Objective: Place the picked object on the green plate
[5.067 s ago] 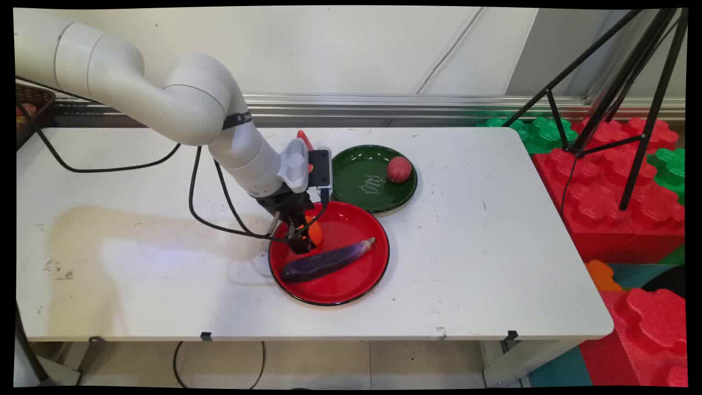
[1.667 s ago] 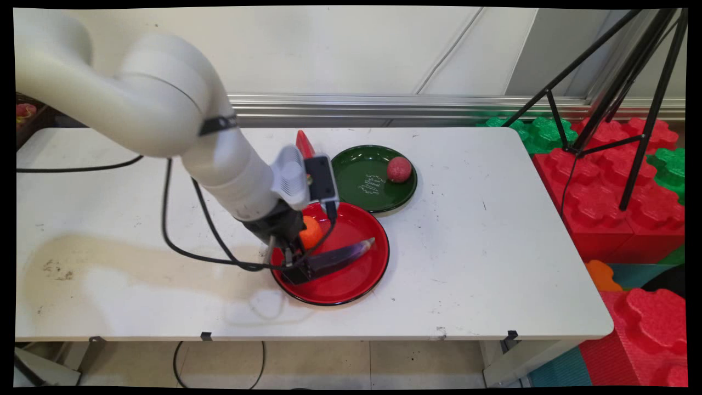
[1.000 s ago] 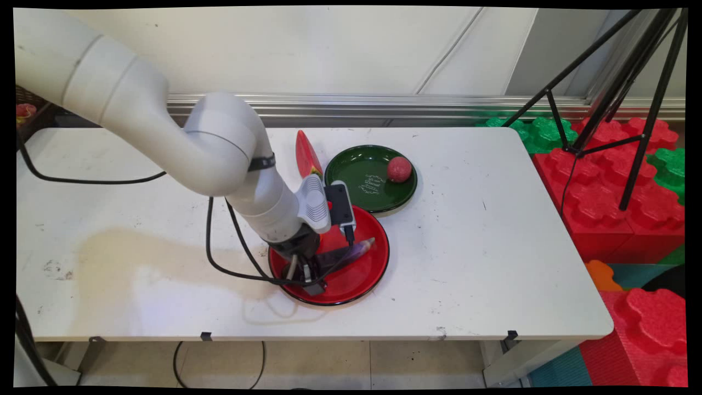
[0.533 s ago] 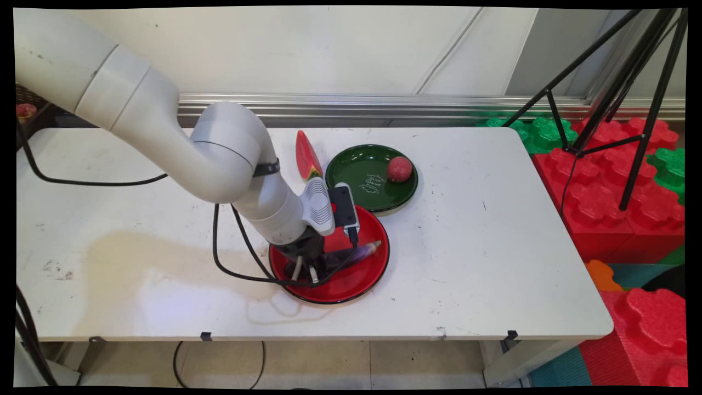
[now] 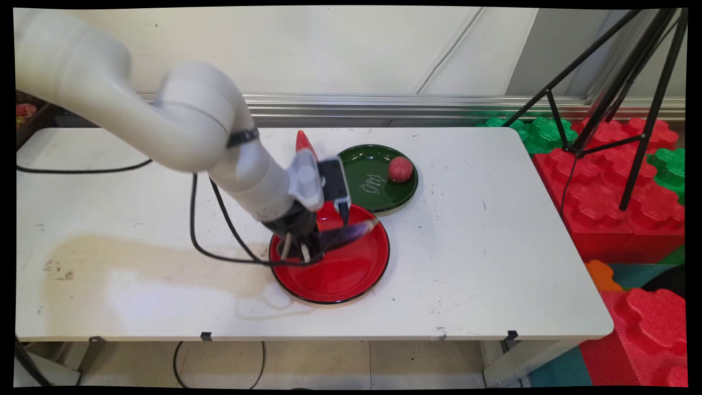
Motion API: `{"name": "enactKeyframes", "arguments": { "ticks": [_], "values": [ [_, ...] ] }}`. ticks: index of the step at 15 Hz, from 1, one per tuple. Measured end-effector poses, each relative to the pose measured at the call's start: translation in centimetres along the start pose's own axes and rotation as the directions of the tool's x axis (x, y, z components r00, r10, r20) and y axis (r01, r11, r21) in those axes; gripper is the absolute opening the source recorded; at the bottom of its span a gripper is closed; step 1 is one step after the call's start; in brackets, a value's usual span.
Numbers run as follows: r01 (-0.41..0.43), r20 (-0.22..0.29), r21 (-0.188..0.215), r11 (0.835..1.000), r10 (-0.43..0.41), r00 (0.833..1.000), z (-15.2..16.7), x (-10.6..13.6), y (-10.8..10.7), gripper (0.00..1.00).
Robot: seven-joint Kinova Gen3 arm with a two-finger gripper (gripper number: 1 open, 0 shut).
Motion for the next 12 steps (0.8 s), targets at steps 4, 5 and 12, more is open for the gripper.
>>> {"name": "enactKeyframes", "arguments": {
  "ticks": [4, 5, 12],
  "values": [
    [0.014, -0.05, 0.027, 1.0, -0.013, 0.999, -4.2, 1.0, -1.4, 0.0],
    [0.022, -0.063, 0.034, 0.999, -0.02, 0.998, -5.3, 1.3, -1.8, 0.0],
    [0.184, -0.193, 0.105, 0.977, -0.161, 0.968, -10.9, 4.5, -5.4, 0.0]
  ]
}}
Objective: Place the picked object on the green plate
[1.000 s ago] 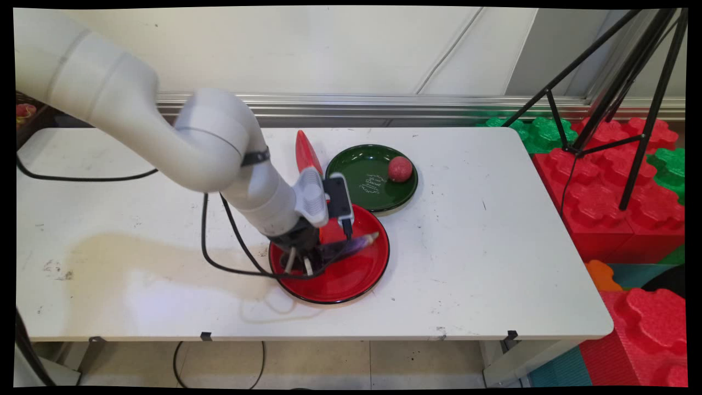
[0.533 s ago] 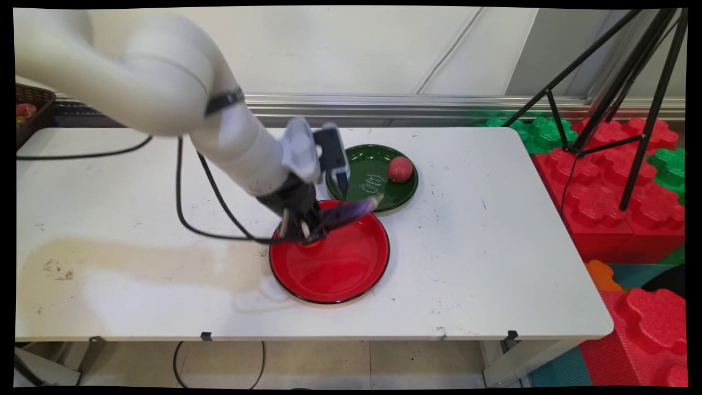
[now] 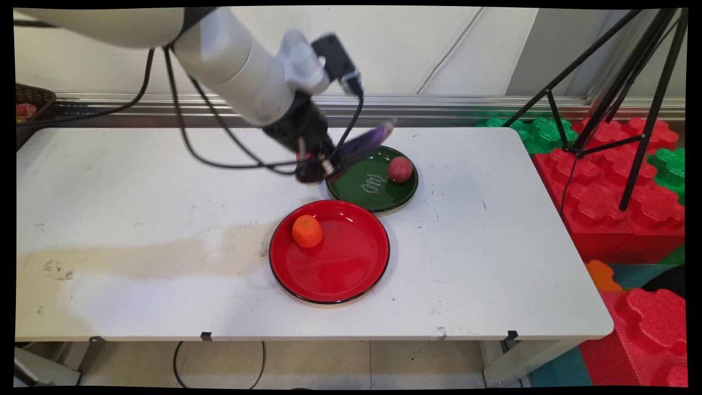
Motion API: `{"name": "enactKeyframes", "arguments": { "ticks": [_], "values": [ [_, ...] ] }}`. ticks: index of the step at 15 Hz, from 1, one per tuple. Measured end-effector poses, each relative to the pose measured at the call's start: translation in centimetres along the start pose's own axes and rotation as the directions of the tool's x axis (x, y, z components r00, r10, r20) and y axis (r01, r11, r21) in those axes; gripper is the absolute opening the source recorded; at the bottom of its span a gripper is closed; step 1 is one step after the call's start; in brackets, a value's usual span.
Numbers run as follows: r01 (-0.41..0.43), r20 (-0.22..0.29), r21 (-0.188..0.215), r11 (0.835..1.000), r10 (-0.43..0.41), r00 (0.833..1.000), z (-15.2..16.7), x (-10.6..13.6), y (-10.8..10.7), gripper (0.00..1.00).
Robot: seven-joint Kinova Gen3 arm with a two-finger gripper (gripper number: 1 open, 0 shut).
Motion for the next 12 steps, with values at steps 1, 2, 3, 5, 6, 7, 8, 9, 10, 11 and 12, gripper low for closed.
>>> {"name": "enactKeyframes", "arguments": {
  "ticks": [1, 2, 3, 5, 6, 7, 8, 9, 10, 11, 12],
  "values": [
    [0.029, -0.013, 0.015, 0.999, -0.029, 1.0, 0.1, 0.6, -0.5, 0.0],
    [0.054, -0.026, 0.027, 0.998, -0.053, 0.998, 0.3, 1.2, -0.8, 0.0],
    [0.082, -0.038, 0.041, 0.996, -0.08, 0.996, 0.6, 1.9, -1.2, 0.0],
    [0.129, -0.055, 0.063, 0.99, -0.126, 0.99, 1.8, 2.9, -2.0, 0.0],
    [0.15, -0.061, 0.075, 0.986, -0.146, 0.987, 2.7, 3.4, -2.4, 0.0],
    [0.167, -0.065, 0.086, 0.982, -0.162, 0.985, 3.6, 3.9, -2.9, 0.0],
    [0.179, -0.067, 0.095, 0.979, -0.173, 0.983, 4.5, 4.3, -3.3, 0.0],
    [0.191, -0.067, 0.103, 0.976, -0.185, 0.98, 5.6, 4.6, -3.7, 0.0],
    [0.202, -0.065, 0.11, 0.973, -0.196, 0.979, 6.8, 5.0, -4.2, 0.0],
    [0.209, -0.062, 0.114, 0.971, -0.203, 0.977, 7.9, 5.2, -4.5, 0.0],
    [0.215, -0.056, 0.119, 0.969, -0.21, 0.976, 9.1, 5.3, -5.0, 0.0]
  ]
}}
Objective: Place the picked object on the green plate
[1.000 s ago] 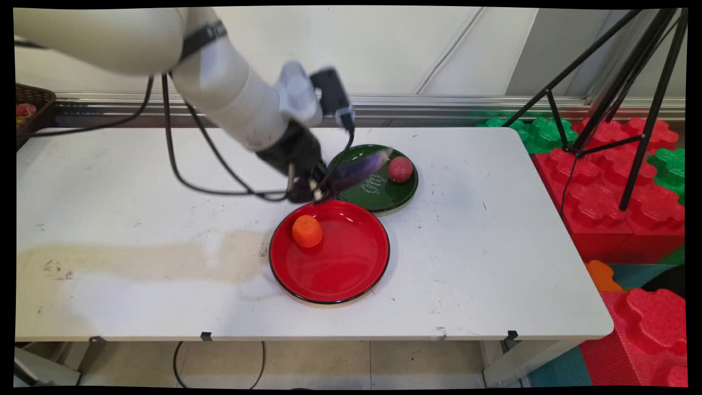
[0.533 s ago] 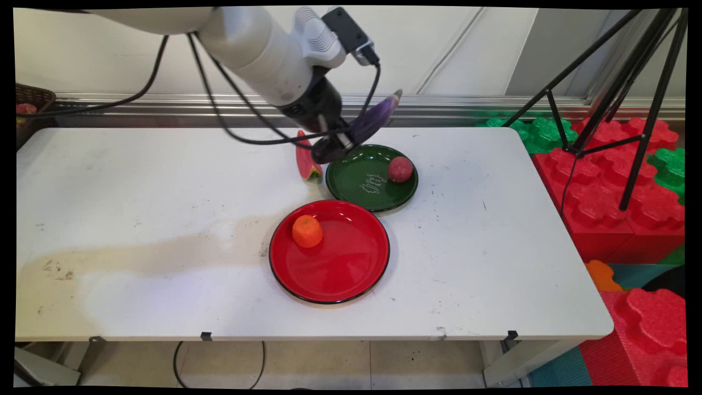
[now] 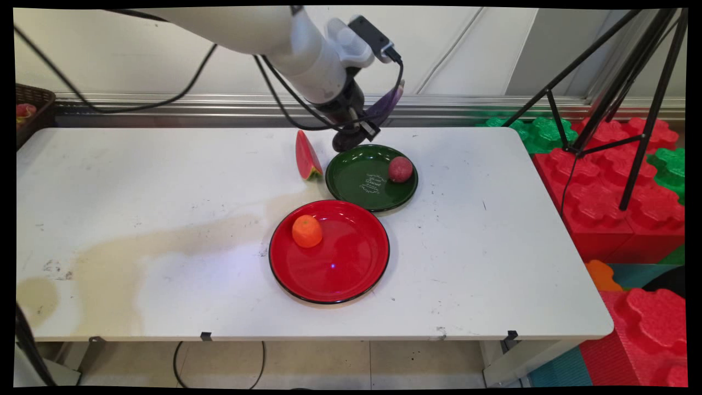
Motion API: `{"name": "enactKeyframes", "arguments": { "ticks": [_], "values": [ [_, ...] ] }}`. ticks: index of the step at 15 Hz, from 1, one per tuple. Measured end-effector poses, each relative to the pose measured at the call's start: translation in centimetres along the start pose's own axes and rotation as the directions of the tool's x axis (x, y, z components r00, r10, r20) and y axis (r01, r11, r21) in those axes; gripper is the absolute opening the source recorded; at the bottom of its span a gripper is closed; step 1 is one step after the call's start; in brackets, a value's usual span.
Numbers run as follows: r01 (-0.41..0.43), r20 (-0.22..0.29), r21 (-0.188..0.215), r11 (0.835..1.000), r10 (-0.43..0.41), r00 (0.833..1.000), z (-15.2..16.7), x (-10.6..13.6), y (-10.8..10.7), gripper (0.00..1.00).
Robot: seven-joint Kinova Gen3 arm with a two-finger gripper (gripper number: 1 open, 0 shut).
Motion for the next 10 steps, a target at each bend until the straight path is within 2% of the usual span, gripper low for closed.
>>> {"name": "enactKeyframes", "arguments": {
  "ticks": [5, 10],
  "values": [
    [0.009, 0.039, 0.013, 1.0, -0.01, 0.999, 5.0, 0.1, -0.8, 0.0],
    [0.0, 0.09, 0.003, 1.0, 0.0, 0.996, 9.9, -0.6, -1.4, 0.0]
  ]
}}
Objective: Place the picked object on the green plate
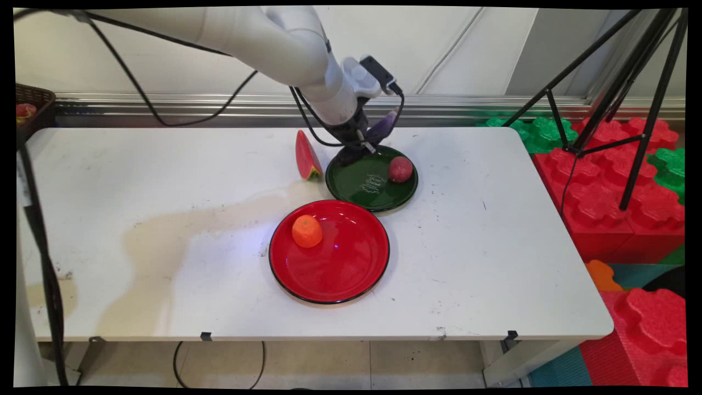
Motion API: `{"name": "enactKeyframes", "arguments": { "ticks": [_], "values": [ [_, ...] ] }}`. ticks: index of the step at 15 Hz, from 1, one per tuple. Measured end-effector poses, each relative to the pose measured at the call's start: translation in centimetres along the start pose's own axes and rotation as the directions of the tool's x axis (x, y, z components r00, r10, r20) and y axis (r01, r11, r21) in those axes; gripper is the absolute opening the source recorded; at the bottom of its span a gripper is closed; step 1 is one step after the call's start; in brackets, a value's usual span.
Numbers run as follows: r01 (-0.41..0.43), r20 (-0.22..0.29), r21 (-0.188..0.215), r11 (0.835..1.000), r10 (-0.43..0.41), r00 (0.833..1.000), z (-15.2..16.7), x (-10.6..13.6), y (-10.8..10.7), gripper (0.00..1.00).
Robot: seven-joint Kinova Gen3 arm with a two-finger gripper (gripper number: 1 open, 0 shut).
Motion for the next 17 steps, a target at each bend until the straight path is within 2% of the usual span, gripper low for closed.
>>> {"name": "enactKeyframes", "arguments": {
  "ticks": [6, 11, 12, 17],
  "values": [
    [-0.015, 0.04, -0.02, 1.0, 0.016, 0.999, 4.1, -0.4, -0.5, 0.0],
    [-0.045, 0.051, -0.034, 0.998, 0.046, 0.998, 5.6, -0.5, -1.0, 0.0],
    [-0.053, 0.051, -0.038, 0.998, 0.055, 0.997, 5.8, -0.5, -1.1, 1.0],
    [-0.093, 0.042, -0.047, 0.995, 0.095, 0.995, 5.4, -0.4, -1.5, 1.0]
  ]
}}
